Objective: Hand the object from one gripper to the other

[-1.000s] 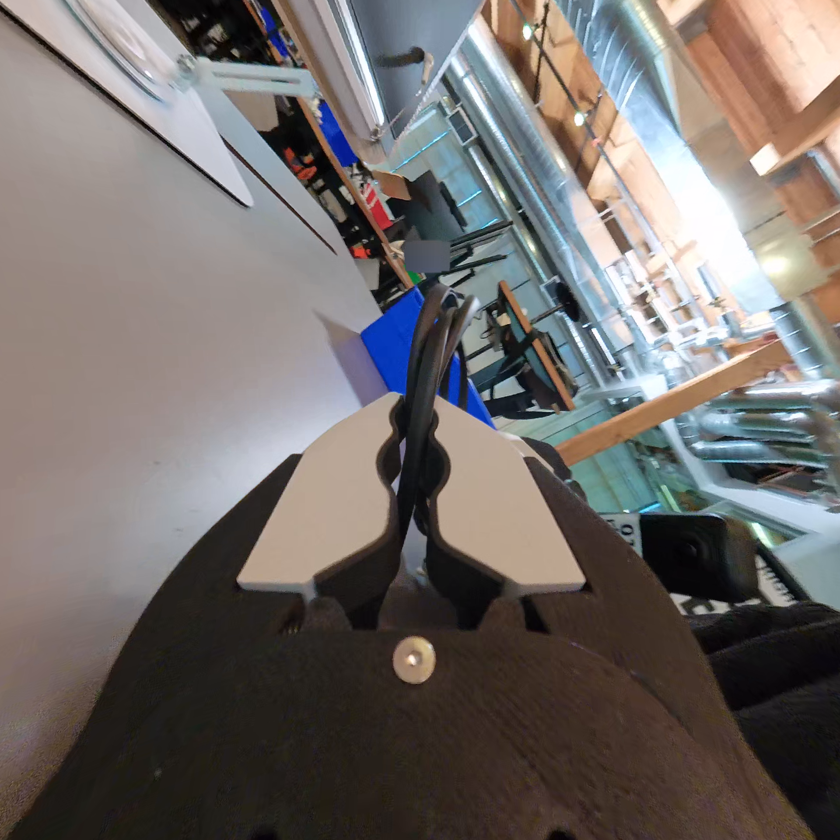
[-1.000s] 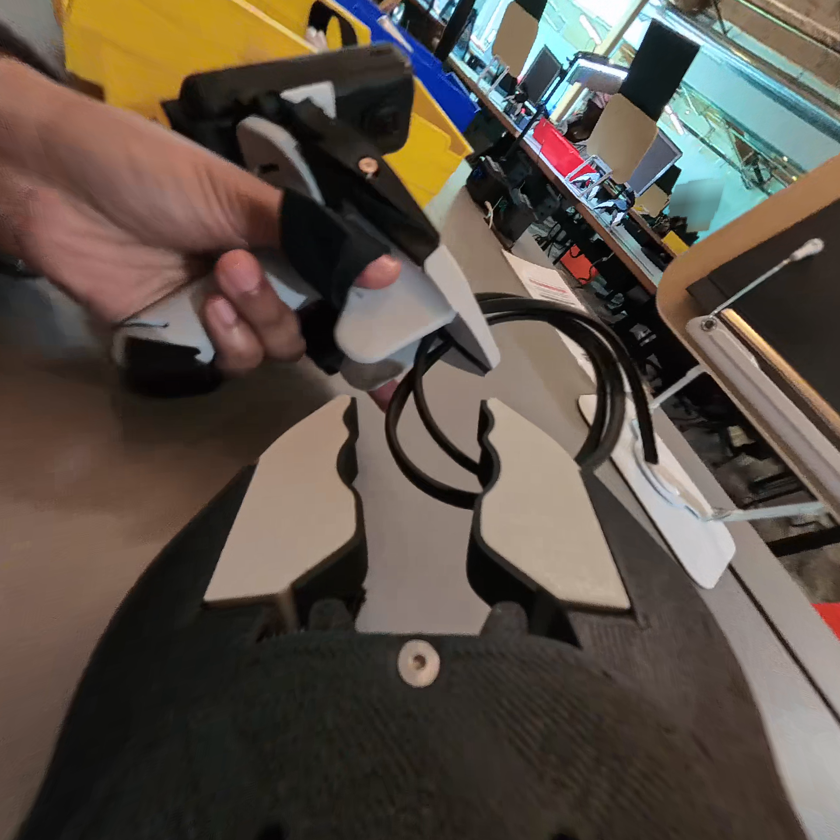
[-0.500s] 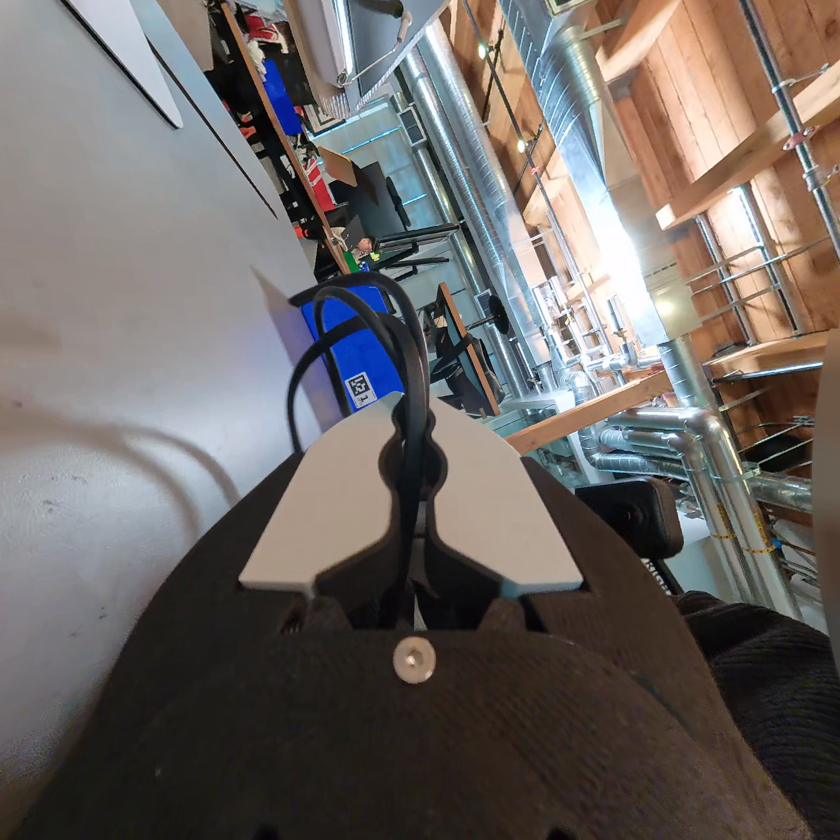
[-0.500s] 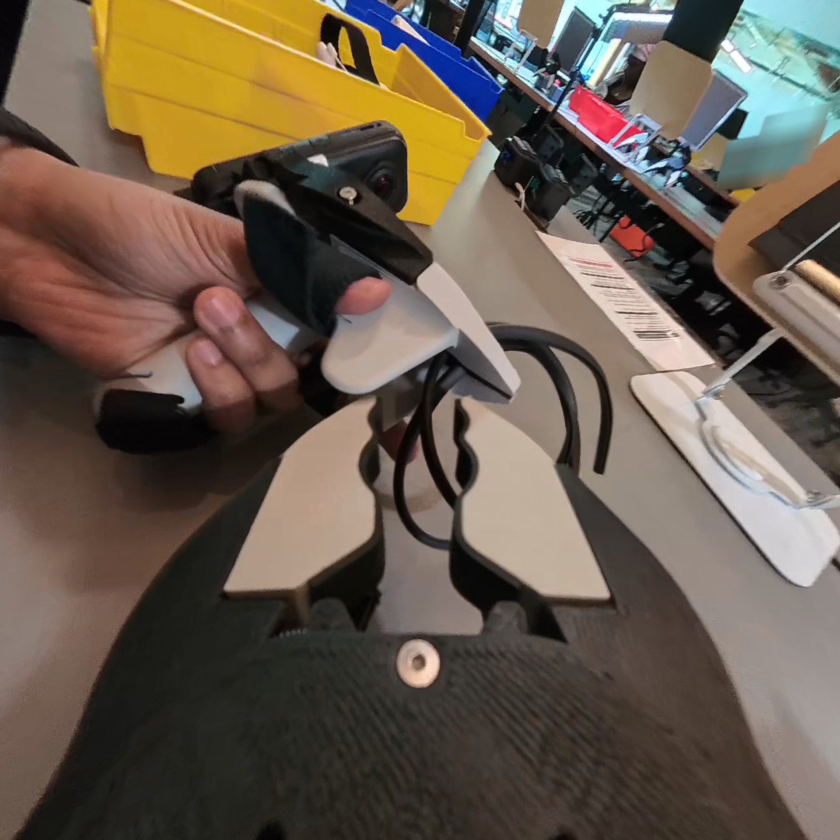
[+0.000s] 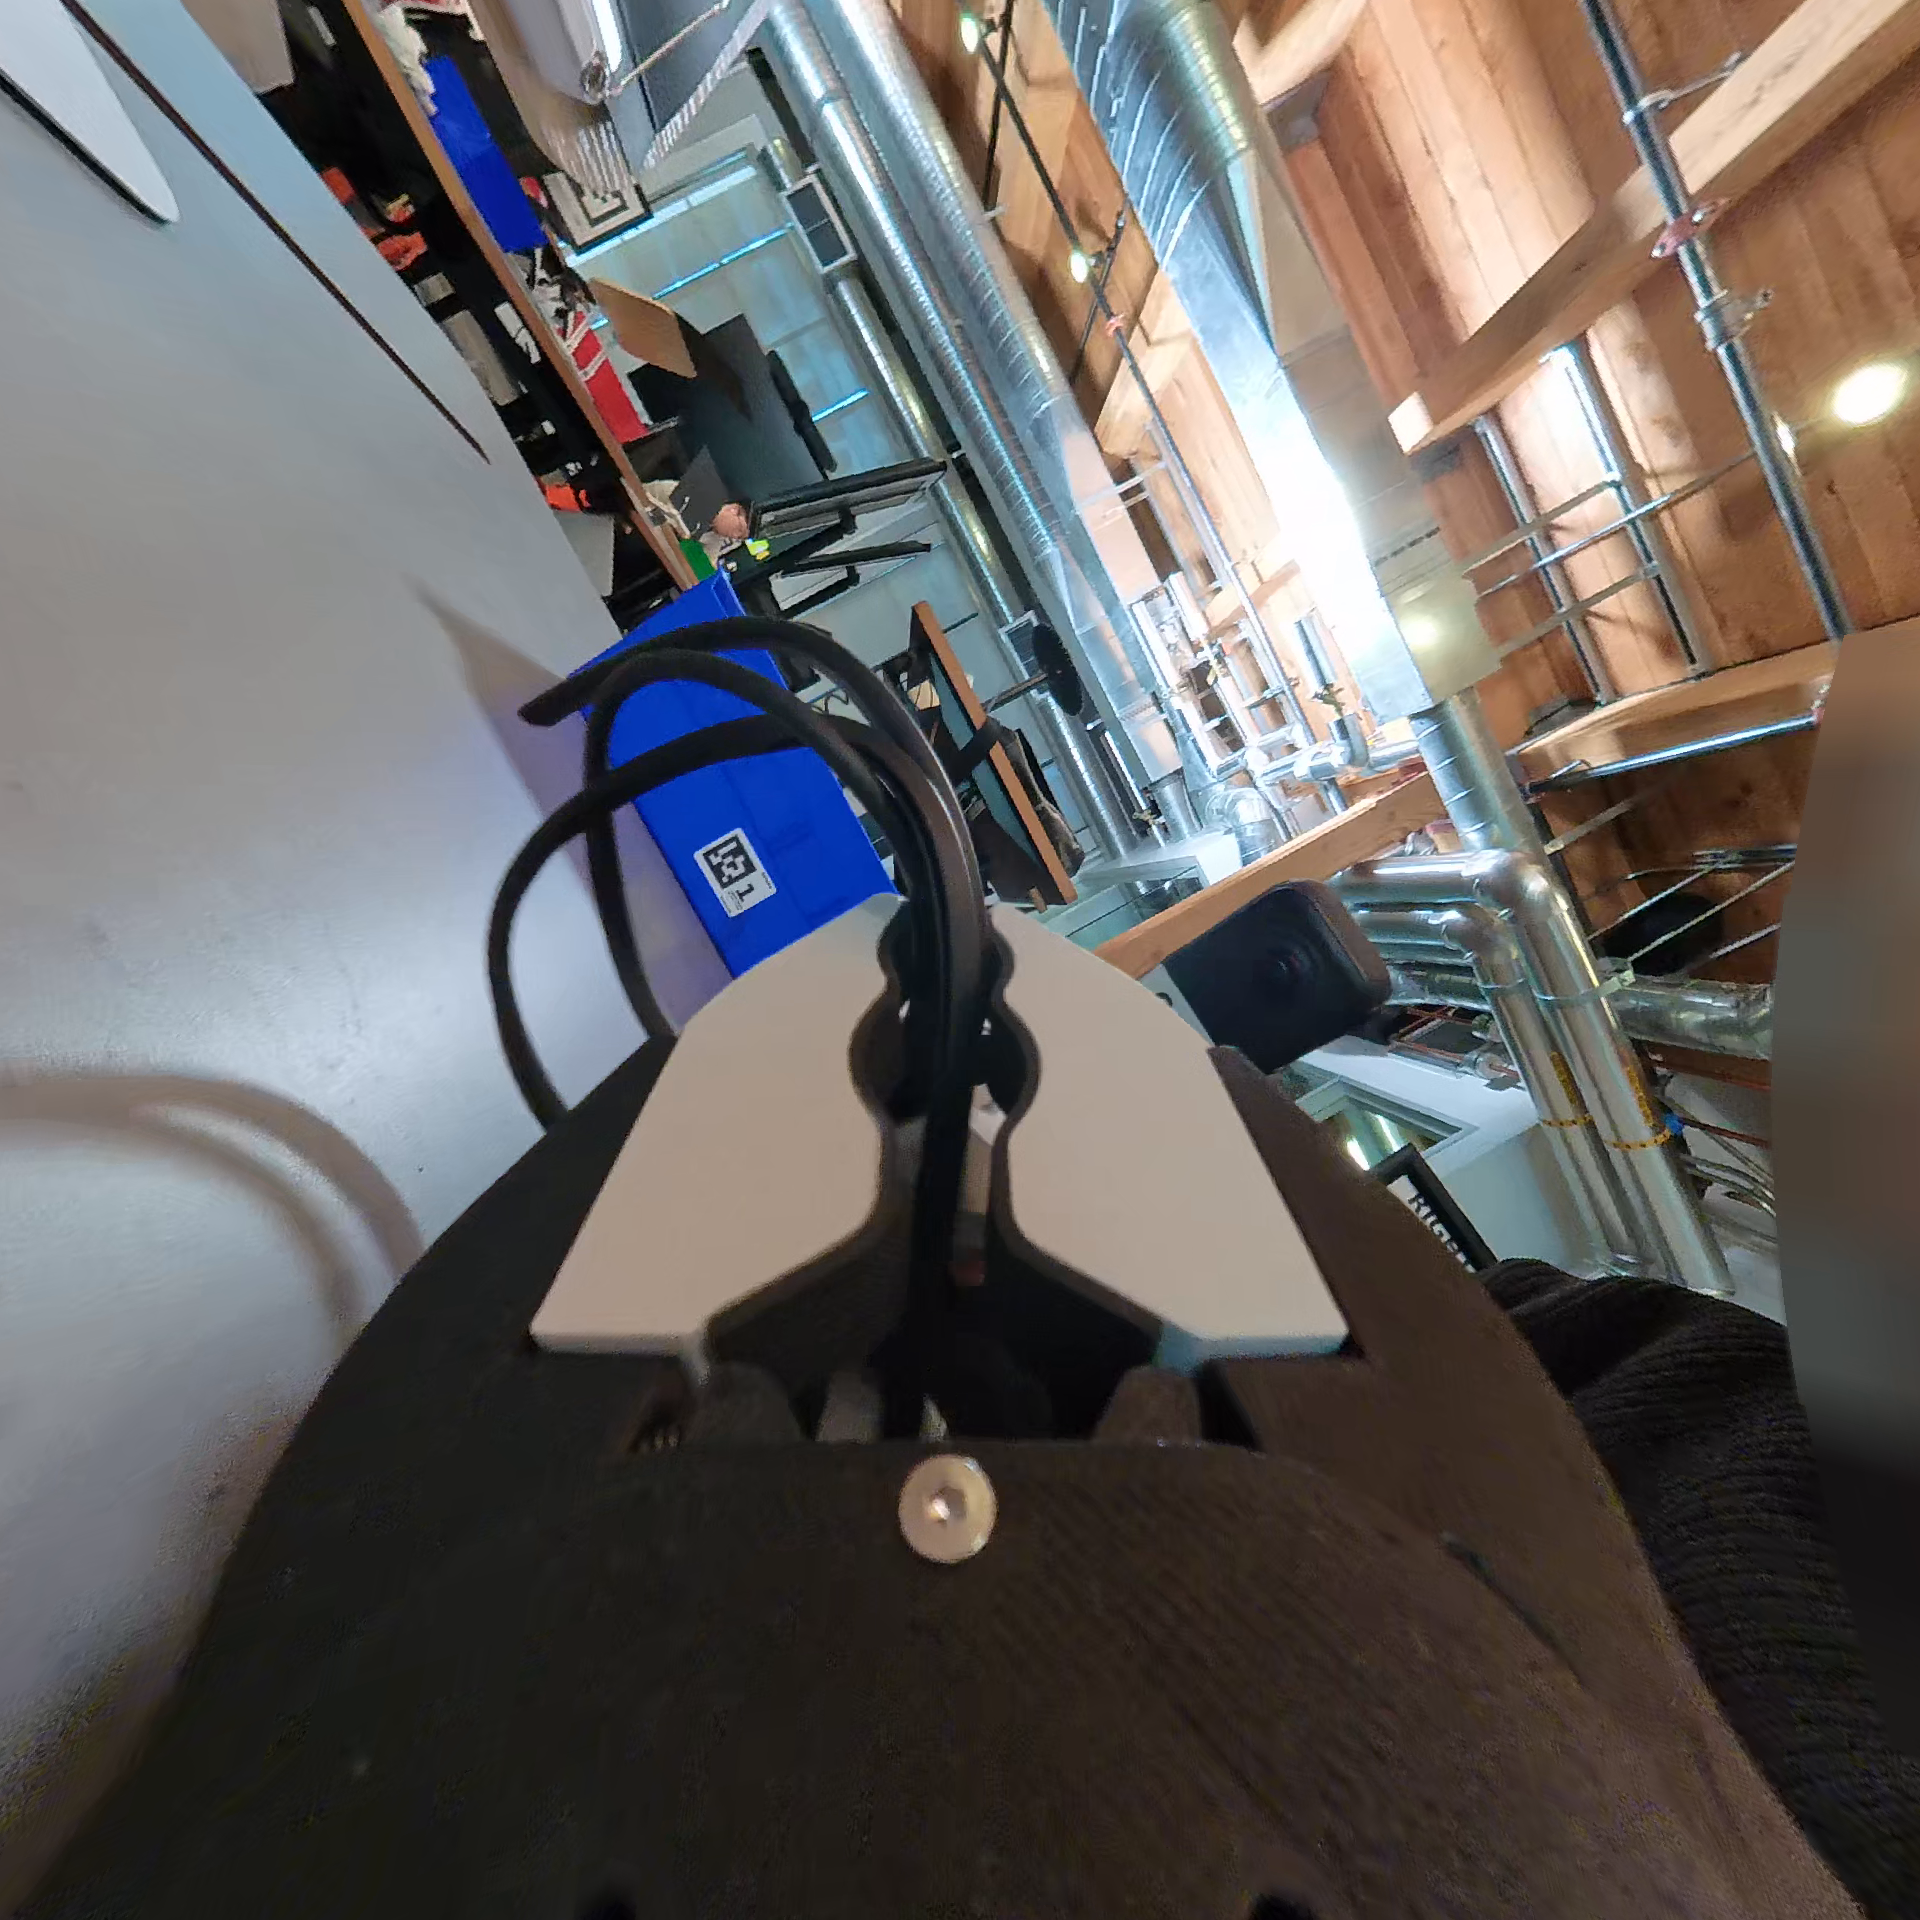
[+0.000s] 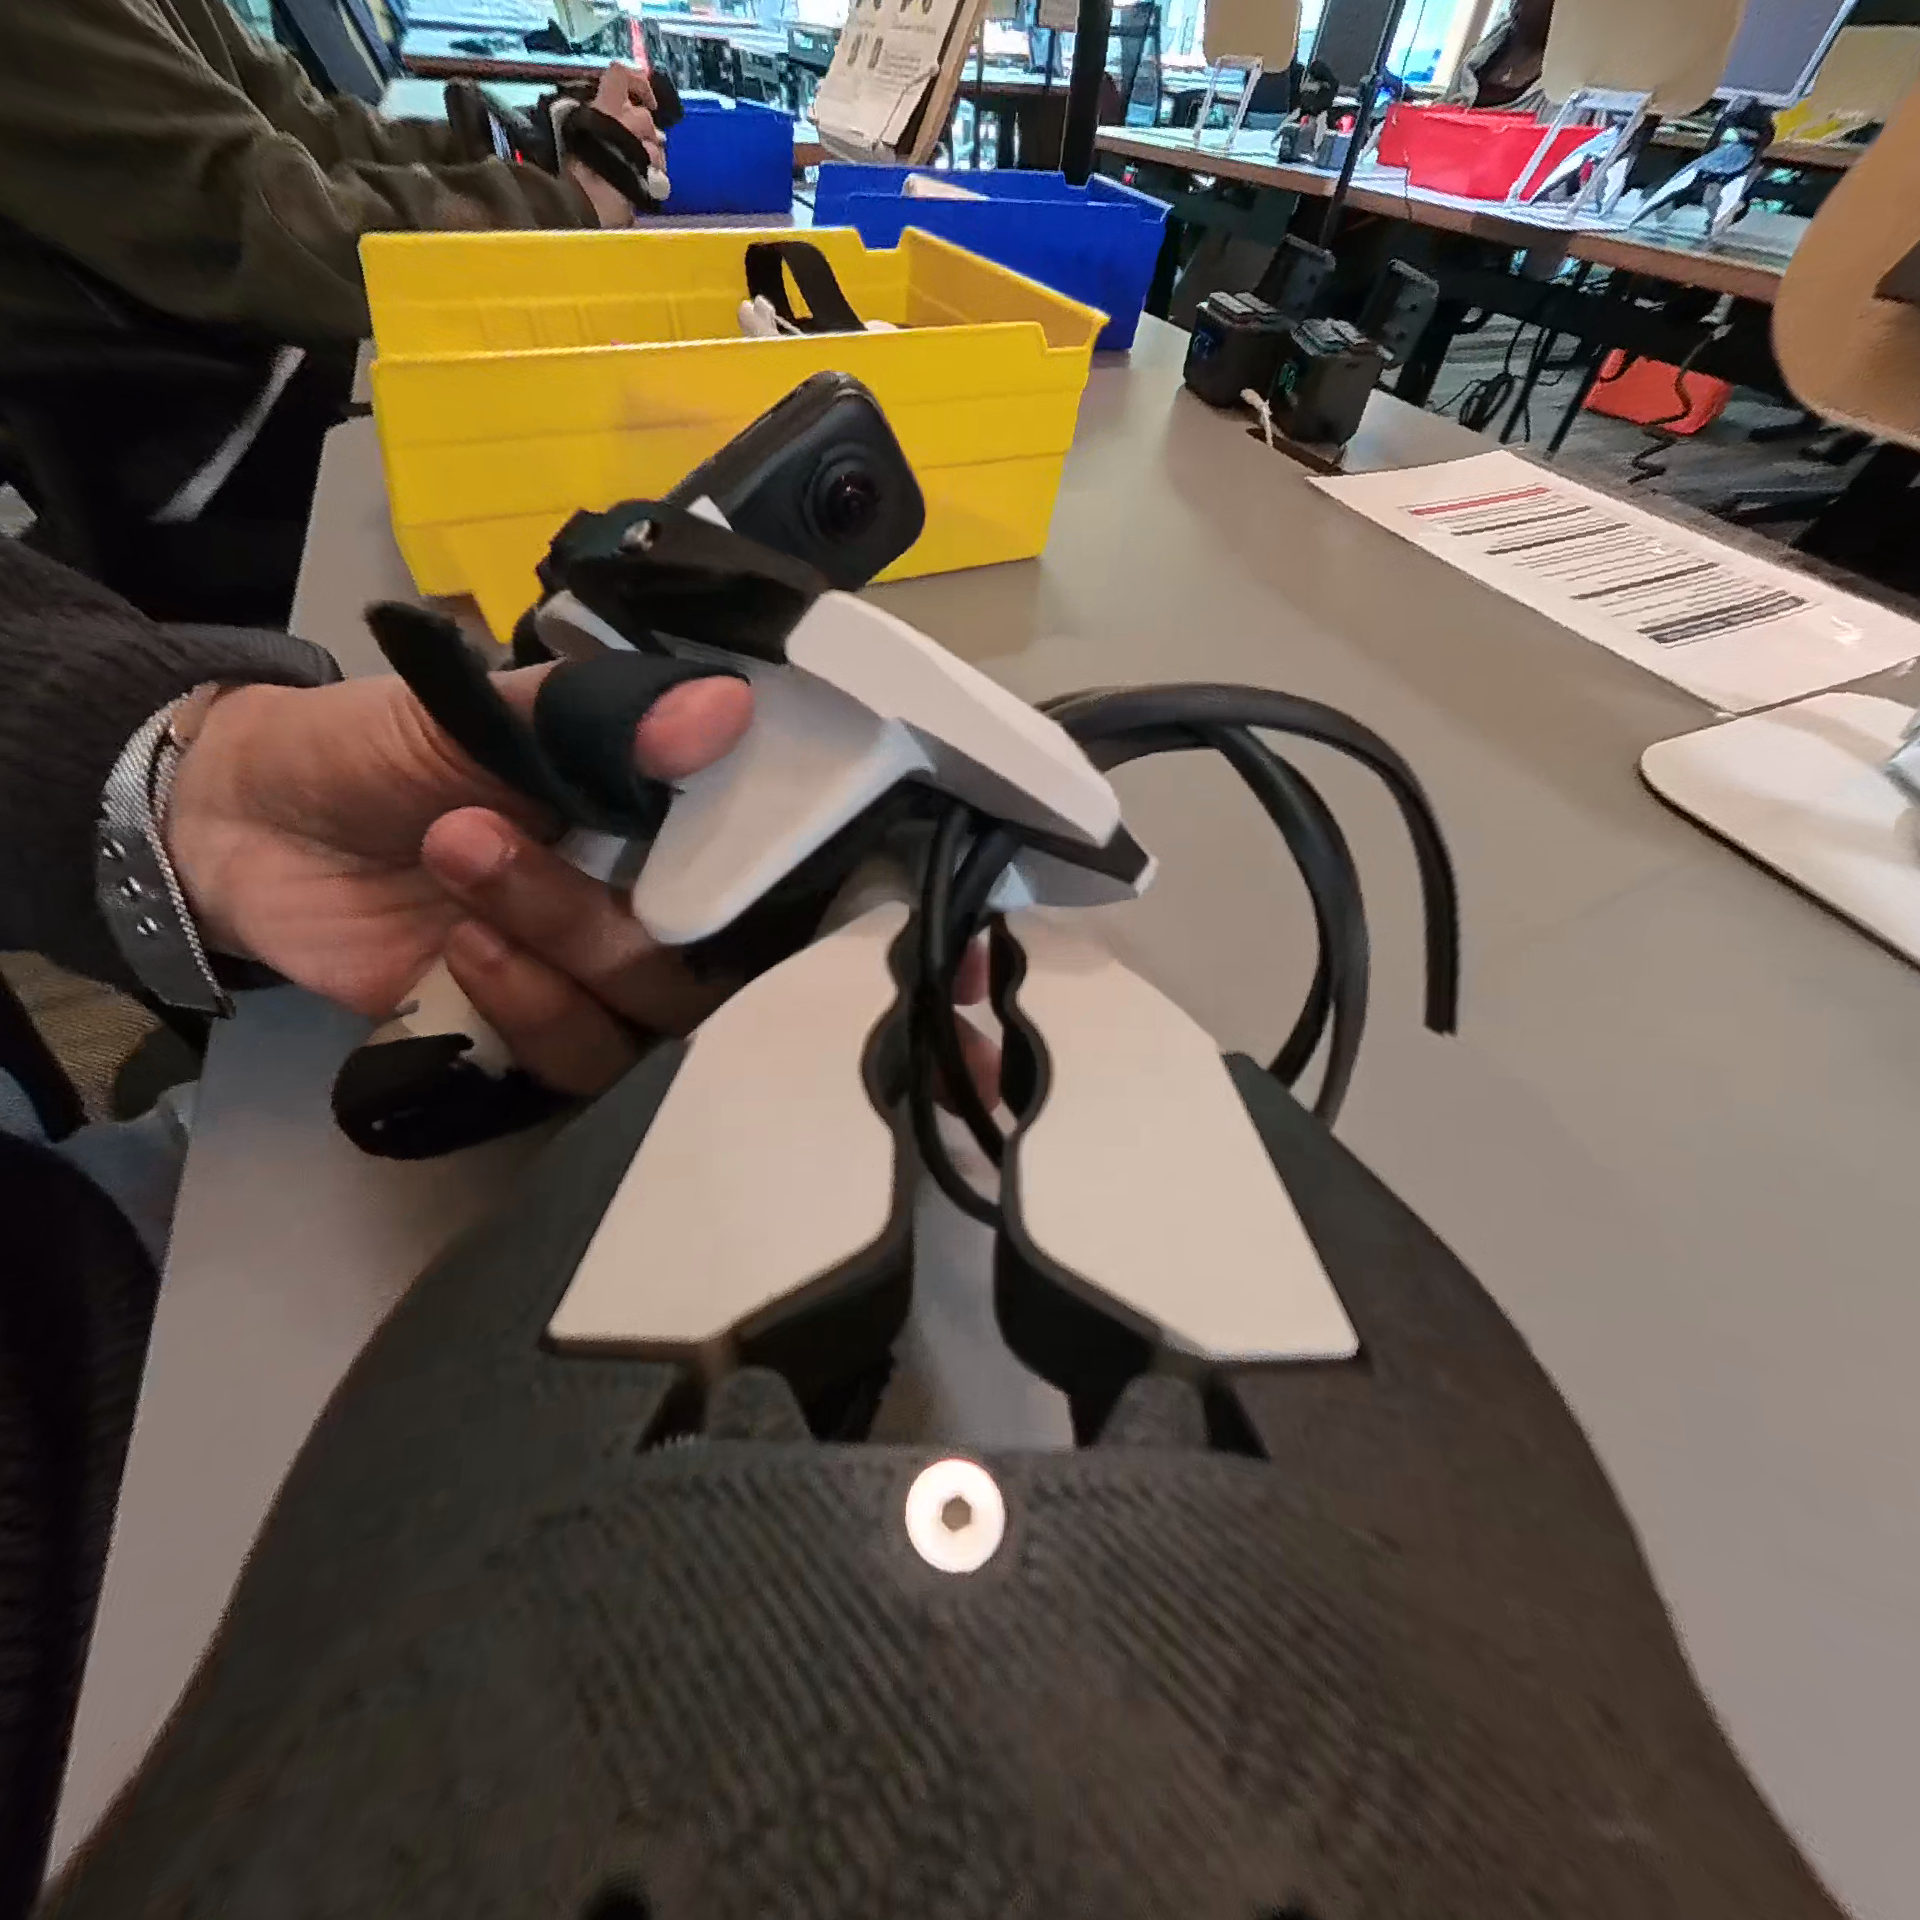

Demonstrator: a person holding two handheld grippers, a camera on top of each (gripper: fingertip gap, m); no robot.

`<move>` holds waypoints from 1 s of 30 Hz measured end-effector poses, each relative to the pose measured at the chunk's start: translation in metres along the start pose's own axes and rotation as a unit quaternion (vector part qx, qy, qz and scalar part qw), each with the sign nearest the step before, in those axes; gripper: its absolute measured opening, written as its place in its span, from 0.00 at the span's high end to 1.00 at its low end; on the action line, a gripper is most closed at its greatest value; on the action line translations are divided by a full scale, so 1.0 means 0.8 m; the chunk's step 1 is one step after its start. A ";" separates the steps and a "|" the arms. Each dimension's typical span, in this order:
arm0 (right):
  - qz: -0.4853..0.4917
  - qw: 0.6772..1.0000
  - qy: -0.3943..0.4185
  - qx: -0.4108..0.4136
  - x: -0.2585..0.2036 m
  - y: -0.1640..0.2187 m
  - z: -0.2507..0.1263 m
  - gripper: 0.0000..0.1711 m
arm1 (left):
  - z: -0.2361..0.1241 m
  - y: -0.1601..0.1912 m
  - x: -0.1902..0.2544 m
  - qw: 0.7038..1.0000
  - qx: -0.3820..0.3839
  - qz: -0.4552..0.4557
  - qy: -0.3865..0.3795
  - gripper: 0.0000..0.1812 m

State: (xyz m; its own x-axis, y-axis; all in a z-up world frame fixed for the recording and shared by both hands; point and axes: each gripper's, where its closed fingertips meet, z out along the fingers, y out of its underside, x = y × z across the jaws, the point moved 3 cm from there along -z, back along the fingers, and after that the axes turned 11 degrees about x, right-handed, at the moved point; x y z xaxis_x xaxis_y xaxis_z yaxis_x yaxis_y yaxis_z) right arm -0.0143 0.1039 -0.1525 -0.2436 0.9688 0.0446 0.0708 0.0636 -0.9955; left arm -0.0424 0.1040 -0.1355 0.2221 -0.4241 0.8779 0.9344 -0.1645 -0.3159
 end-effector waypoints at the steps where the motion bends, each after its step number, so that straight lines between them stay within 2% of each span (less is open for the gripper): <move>1: 0.008 1.000 0.000 0.003 0.001 -0.001 -0.001 0.96 | 0.000 -0.002 0.001 1.000 0.004 0.000 0.003 0.92; 4: 0.040 0.999 0.003 0.014 0.006 -0.006 -0.002 0.97 | 0.001 -0.005 0.007 1.000 0.010 0.006 0.016 0.80; 7: 0.056 0.998 0.008 0.026 0.014 -0.010 -0.006 0.97 | 0.001 -0.011 0.008 1.000 0.014 0.011 0.017 0.63; 9: 0.063 0.997 0.017 0.034 0.022 -0.013 -0.010 0.97 | -0.001 -0.017 0.008 1.000 0.020 0.014 0.019 0.59; 15: 0.091 0.991 0.053 0.083 0.051 -0.030 -0.028 0.97 | -0.008 -0.038 0.005 0.999 0.043 0.020 0.019 0.59; 20: 0.012 0.986 0.119 0.114 0.082 -0.069 -0.061 0.97 | -0.010 -0.043 0.003 0.999 0.046 0.013 0.020 0.60; 25: -0.138 0.965 0.201 0.099 0.115 -0.128 -0.125 0.97 | -0.011 -0.044 0.002 0.999 0.046 -0.001 0.026 0.62; 30: -0.206 0.924 0.316 0.065 0.170 -0.173 -0.216 0.97 | -0.010 -0.043 0.002 0.999 0.039 0.016 0.023 0.63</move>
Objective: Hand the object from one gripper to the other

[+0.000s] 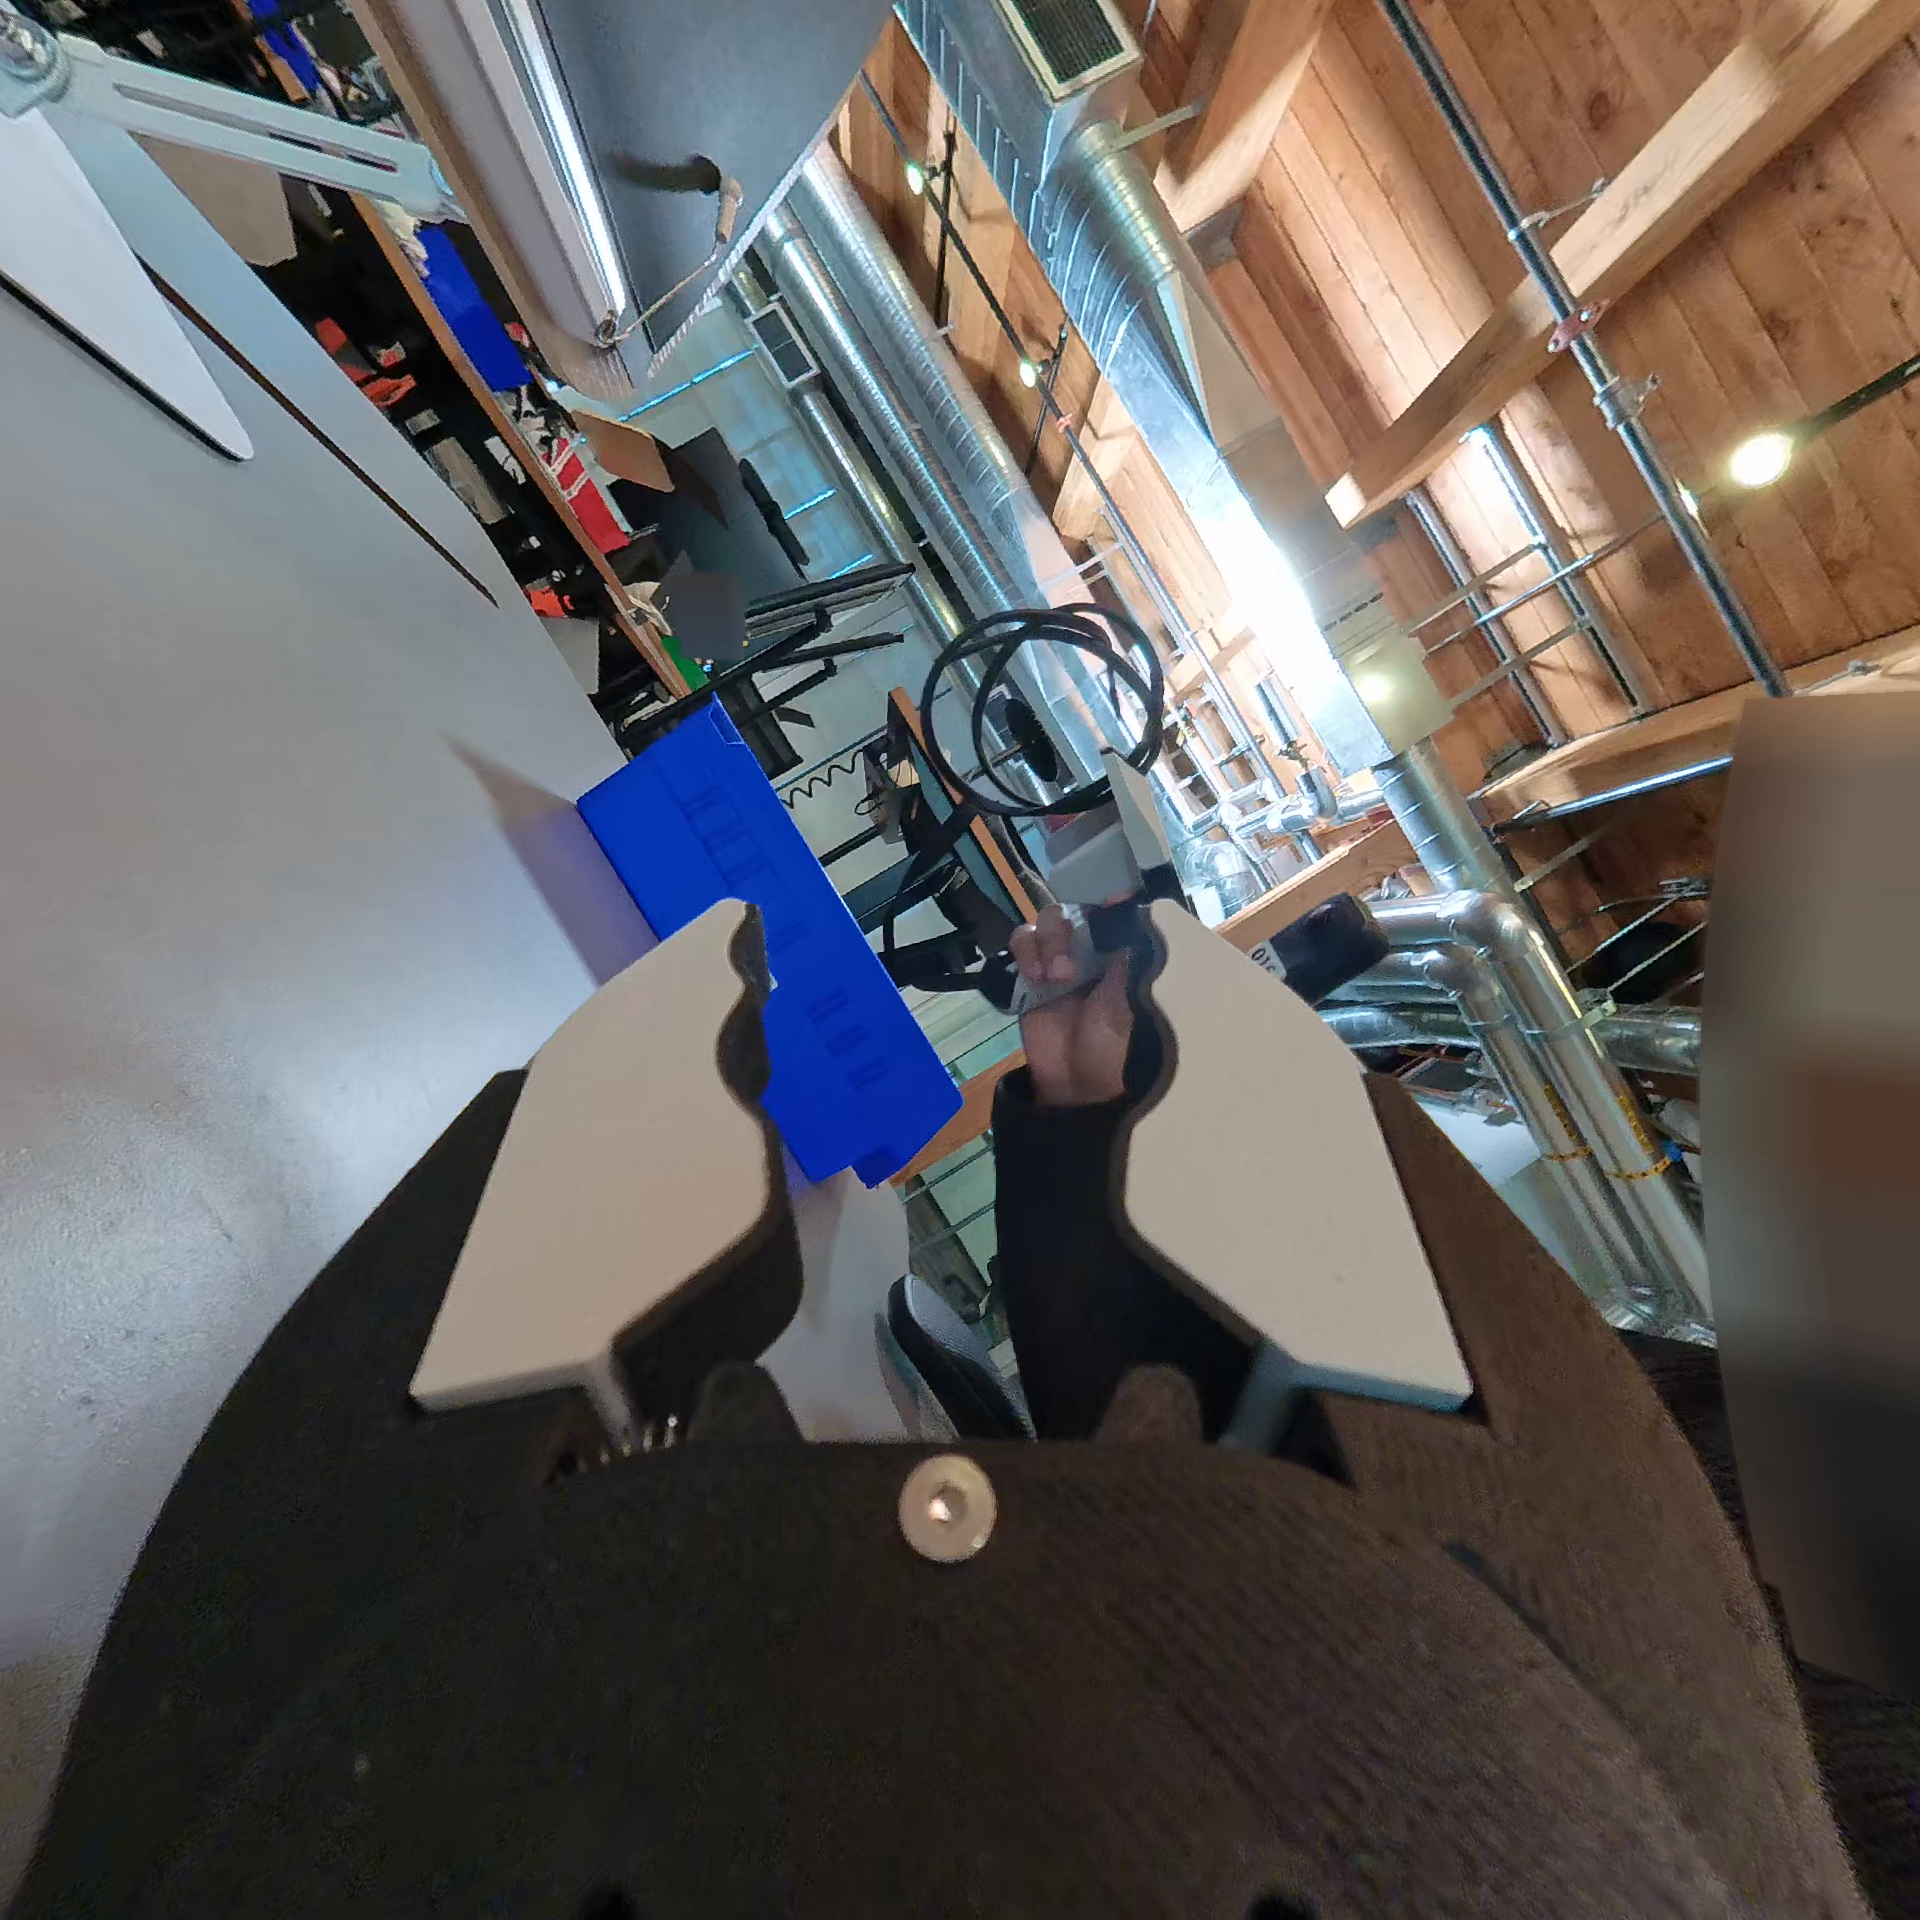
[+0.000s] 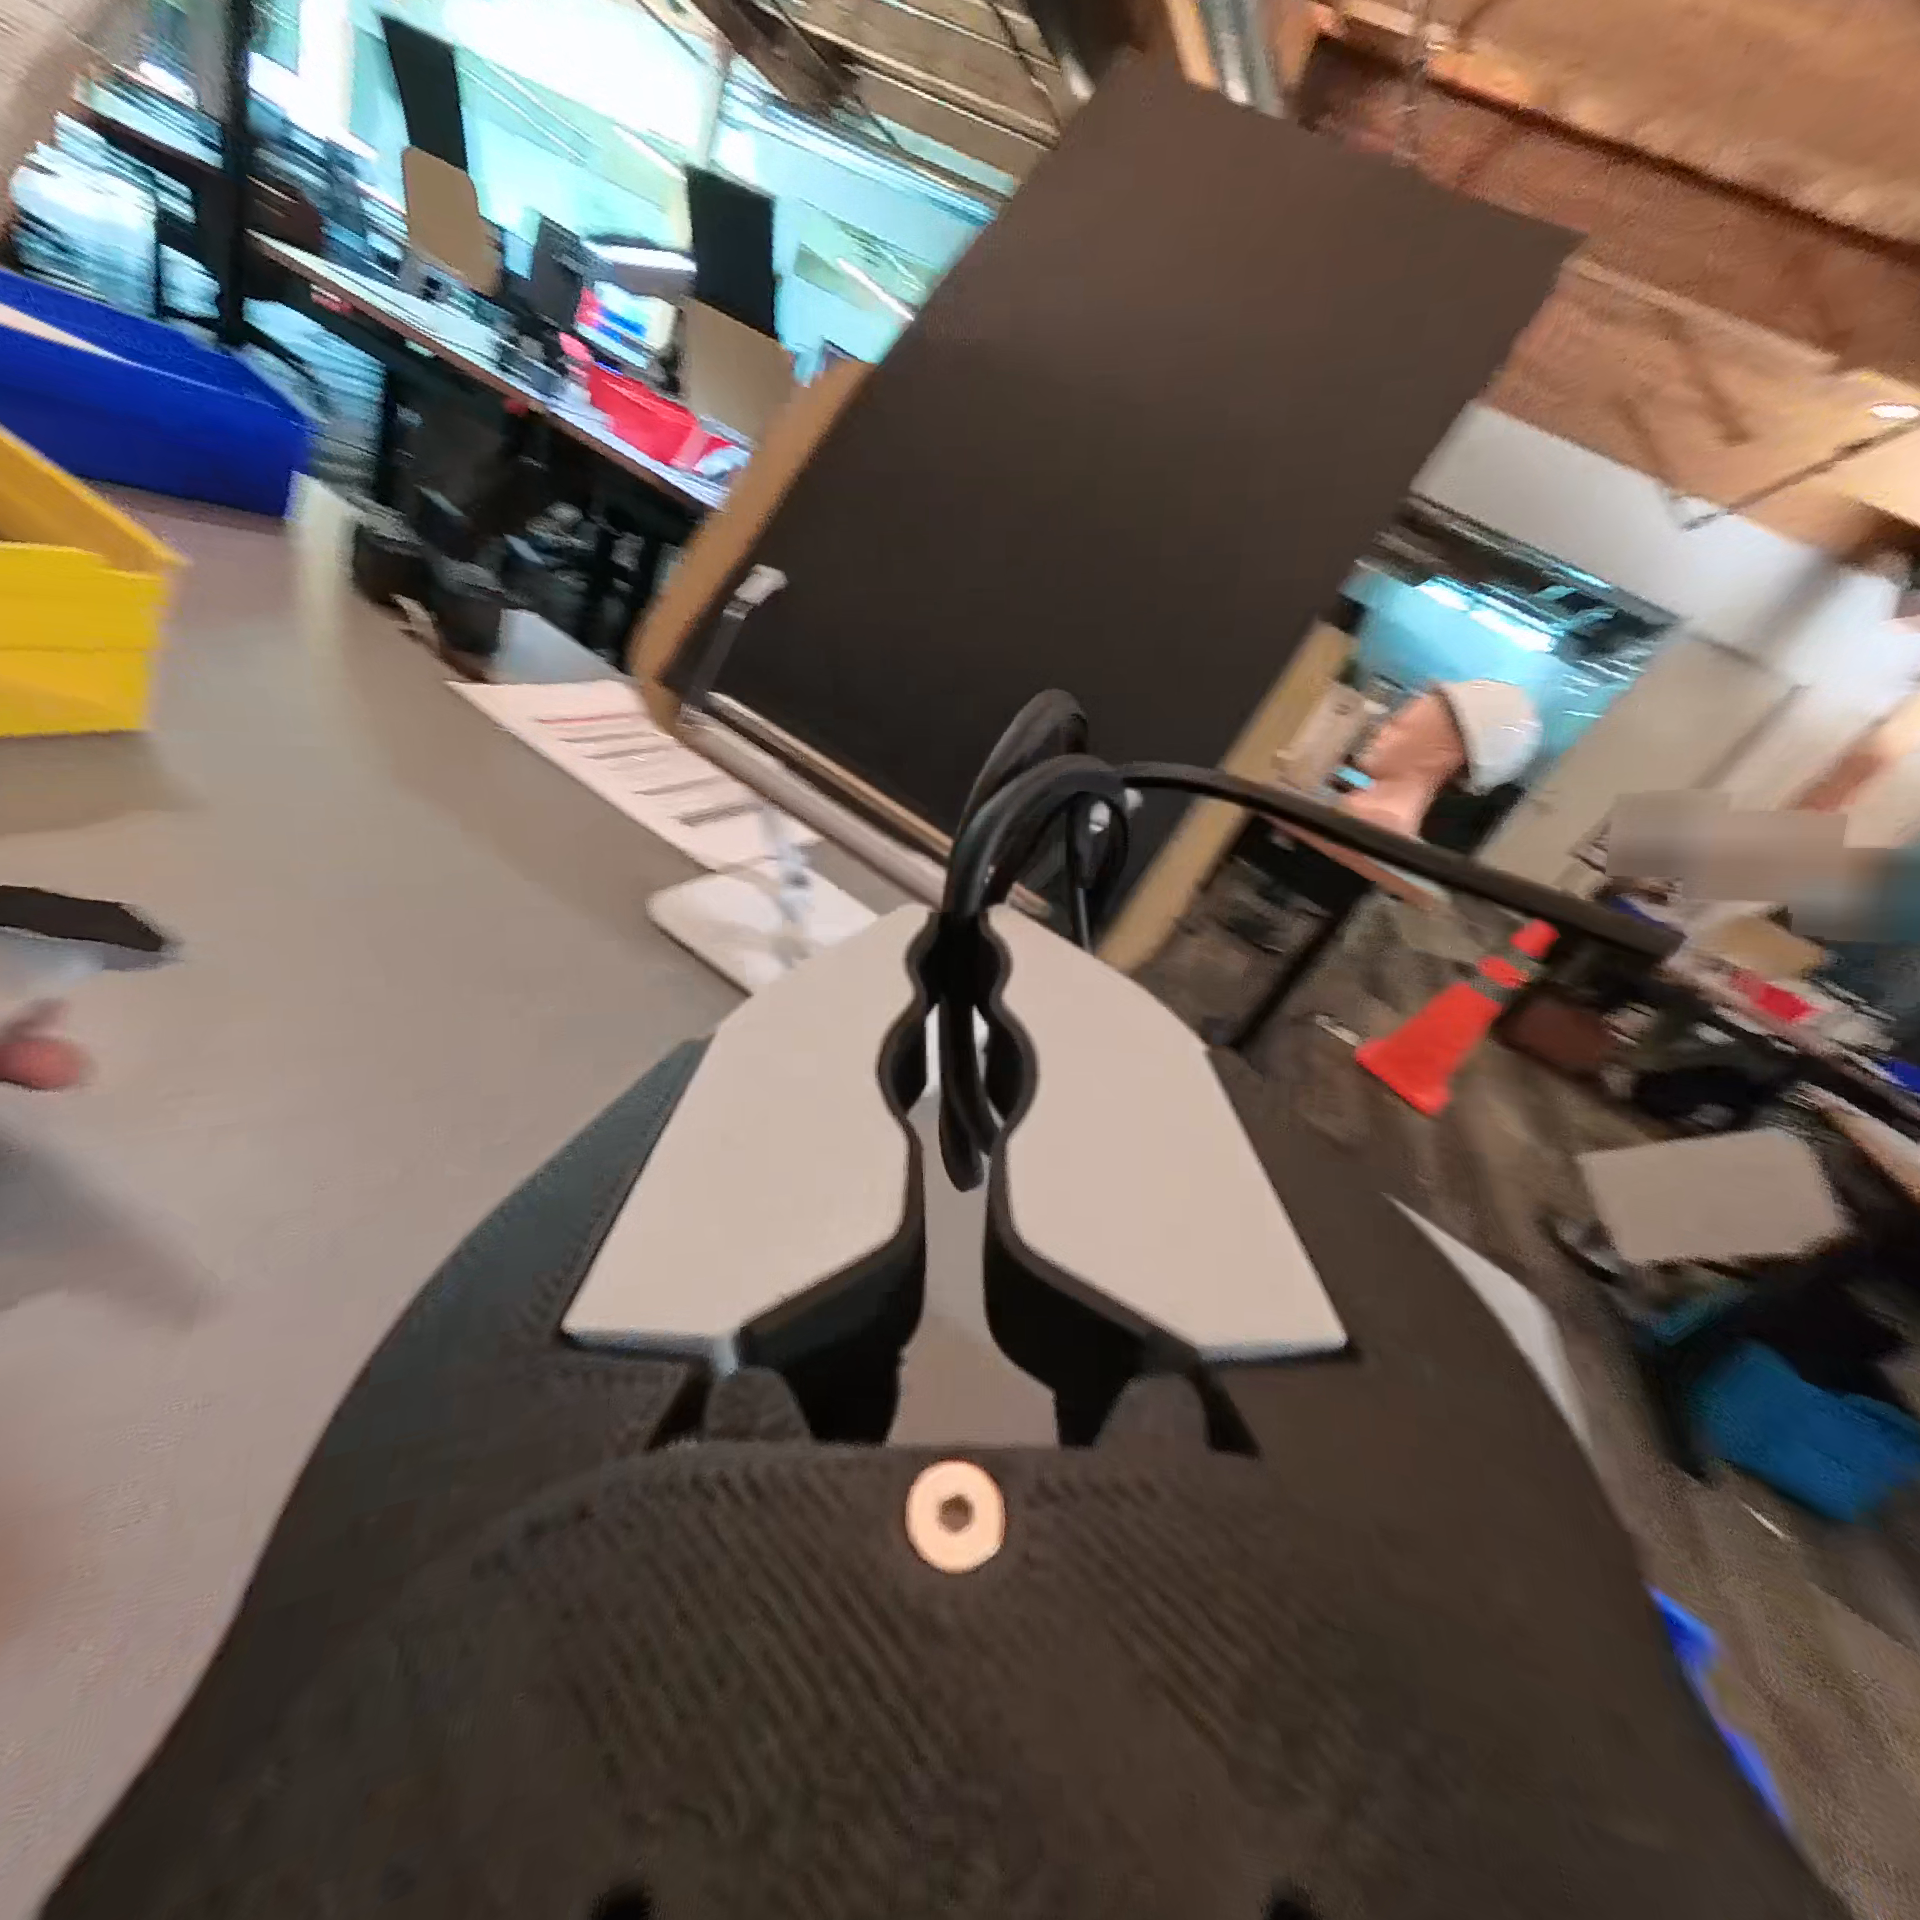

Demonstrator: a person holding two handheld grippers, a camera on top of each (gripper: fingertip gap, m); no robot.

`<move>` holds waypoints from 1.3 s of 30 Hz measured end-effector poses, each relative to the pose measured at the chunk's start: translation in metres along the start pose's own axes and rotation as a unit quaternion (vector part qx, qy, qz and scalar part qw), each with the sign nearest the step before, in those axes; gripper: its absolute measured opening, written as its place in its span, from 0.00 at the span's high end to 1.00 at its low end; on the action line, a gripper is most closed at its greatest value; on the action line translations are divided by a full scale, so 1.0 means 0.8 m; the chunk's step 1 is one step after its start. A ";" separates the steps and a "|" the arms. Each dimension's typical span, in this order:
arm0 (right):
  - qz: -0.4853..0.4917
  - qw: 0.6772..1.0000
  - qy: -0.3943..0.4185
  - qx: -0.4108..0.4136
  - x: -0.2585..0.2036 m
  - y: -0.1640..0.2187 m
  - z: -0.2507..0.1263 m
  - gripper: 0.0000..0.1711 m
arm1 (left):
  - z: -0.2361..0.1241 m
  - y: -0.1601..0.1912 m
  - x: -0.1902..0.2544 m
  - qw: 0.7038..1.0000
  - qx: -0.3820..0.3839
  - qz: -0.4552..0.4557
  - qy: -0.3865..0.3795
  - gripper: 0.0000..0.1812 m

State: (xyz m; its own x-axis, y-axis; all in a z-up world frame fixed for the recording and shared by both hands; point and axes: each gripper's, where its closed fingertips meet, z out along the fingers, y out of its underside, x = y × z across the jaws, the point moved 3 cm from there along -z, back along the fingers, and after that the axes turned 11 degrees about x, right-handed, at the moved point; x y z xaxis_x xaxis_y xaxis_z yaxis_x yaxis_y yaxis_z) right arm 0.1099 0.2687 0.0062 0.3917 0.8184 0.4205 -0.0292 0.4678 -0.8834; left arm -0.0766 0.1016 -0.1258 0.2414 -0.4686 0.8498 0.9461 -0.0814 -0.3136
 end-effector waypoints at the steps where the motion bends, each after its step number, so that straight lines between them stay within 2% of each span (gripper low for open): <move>1: -0.009 1.000 0.024 -0.010 0.022 0.001 -0.008 0.97 | 0.000 0.001 0.000 1.000 -0.003 0.004 -0.001 0.63; 4: -0.017 0.996 0.070 -0.052 0.075 0.017 -0.033 0.97 | 0.001 0.003 0.000 1.000 -0.009 0.009 -0.001 0.63; 10: -0.012 0.984 0.092 -0.154 0.123 0.075 -0.065 0.96 | 0.002 0.004 0.000 1.000 -0.017 0.018 -0.001 0.65; 11: -0.009 0.978 0.115 -0.175 0.133 0.084 -0.069 0.91 | 0.002 0.004 -0.001 1.000 -0.017 0.024 -0.008 0.63; 12: -0.013 0.971 0.151 -0.184 0.145 0.088 -0.073 0.73 | 0.001 0.003 -0.004 0.999 -0.016 0.033 -0.021 0.59; 13: -0.015 0.969 0.166 -0.183 0.152 0.086 -0.074 0.61 | 0.001 0.002 -0.007 0.998 -0.014 0.044 -0.033 0.55; 14: -0.012 0.969 0.175 -0.173 0.155 0.078 -0.074 0.56 | 0.001 0.001 -0.009 0.998 -0.014 0.053 -0.041 0.54; 17: -0.017 0.975 0.197 -0.104 0.156 0.039 -0.075 0.61 | 0.001 0.001 -0.009 0.997 -0.018 0.064 -0.046 0.52; 19: -0.014 0.980 0.185 -0.067 0.145 0.016 -0.070 0.65 | 0.001 0.002 -0.009 0.997 -0.020 0.064 -0.045 0.52; 24: 0.013 0.994 0.101 -0.027 0.080 -0.010 -0.036 0.71 | 0.002 0.004 -0.009 0.994 -0.030 0.090 -0.053 0.52; 27: 0.096 0.995 -0.003 0.003 -0.001 -0.004 -0.001 0.73 | 0.002 0.002 -0.008 0.985 -0.041 0.153 -0.070 0.53; 30: 0.193 0.975 -0.111 0.007 -0.101 0.023 0.027 0.74 | -0.003 -0.012 0.000 0.969 -0.056 0.220 -0.094 0.54; 32: 0.239 0.957 -0.165 -0.005 -0.163 0.048 0.034 0.75 | -0.009 -0.038 0.018 0.960 -0.034 0.258 -0.102 0.58; 35: 0.228 0.946 -0.225 -0.038 -0.226 0.080 0.031 0.75 | -0.023 -0.085 0.059 0.938 -0.025 0.323 -0.121 0.68; 37: 0.222 0.939 -0.256 -0.056 -0.246 0.090 0.030 0.75 | -0.043 -0.126 0.079 0.904 -0.050 0.382 -0.183 0.66; 39: 0.218 0.937 -0.265 -0.064 -0.250 0.098 0.027 0.75 | -0.070 -0.166 0.104 0.864 -0.087 0.442 -0.227 0.57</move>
State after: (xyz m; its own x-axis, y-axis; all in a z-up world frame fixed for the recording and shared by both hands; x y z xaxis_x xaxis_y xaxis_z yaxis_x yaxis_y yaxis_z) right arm 0.0093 0.1487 -0.1429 -0.1440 0.9892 0.0281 0.0431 0.0347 -0.9985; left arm -0.1941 0.0240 -0.0373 0.9497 -0.0261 0.3121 0.3117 -0.0176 -0.9500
